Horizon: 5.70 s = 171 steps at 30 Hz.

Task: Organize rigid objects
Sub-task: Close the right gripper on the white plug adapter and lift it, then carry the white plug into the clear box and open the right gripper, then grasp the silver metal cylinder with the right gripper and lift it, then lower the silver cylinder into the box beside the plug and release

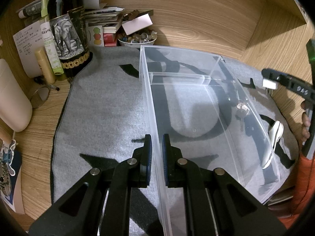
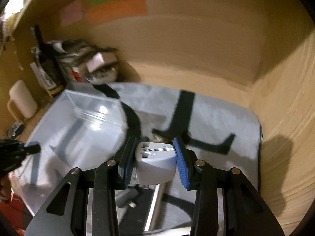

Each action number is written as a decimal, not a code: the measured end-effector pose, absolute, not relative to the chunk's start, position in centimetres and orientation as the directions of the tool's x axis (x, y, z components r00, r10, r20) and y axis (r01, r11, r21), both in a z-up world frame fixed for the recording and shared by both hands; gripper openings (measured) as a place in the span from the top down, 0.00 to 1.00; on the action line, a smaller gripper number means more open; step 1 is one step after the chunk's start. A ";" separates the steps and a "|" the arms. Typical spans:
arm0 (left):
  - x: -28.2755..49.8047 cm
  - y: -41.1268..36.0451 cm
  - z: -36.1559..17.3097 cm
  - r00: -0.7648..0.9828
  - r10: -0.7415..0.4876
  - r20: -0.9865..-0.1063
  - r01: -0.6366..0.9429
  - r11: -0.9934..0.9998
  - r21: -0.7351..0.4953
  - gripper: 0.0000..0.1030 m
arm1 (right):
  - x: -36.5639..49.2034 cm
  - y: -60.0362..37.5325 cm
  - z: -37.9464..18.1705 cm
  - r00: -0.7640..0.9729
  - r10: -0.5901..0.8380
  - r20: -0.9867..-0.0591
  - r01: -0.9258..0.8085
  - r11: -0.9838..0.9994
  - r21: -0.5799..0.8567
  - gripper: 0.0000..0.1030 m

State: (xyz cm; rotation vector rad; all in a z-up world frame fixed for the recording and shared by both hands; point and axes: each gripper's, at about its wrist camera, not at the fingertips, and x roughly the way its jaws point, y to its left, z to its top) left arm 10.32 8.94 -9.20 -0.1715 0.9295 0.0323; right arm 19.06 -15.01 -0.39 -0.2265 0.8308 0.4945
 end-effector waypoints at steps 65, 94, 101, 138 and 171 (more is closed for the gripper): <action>10.0 9.0 -9.4 0.627 -0.064 -0.777 -0.067 0.988 -0.136 0.90 | 15.0 -3.6 0.3 0.521 0.393 -0.757 -0.691 0.715 -0.105 0.20; 10.1 8.9 -9.3 0.626 -0.057 -0.777 -0.063 0.990 -0.123 0.90 | 19.0 -17.7 -6.4 0.474 0.151 -0.868 -0.412 0.909 -0.066 0.22; 10.1 8.9 -9.3 0.628 -0.056 -0.777 -0.063 0.991 -0.122 0.90 | 17.5 -17.5 -9.1 0.387 0.126 -0.914 -0.472 0.878 -0.079 0.59; 10.0 8.8 -9.3 0.627 -0.052 -0.777 -0.063 0.991 -0.117 0.90 | 14.5 -11.2 3.7 0.615 0.436 -0.657 -0.585 0.811 -0.009 0.86; 10.3 8.4 -9.3 0.629 -0.054 -0.776 -0.058 0.991 -0.116 0.90 | 17.0 -3.1 -5.5 0.402 0.325 -0.856 -0.673 0.739 -0.036 0.86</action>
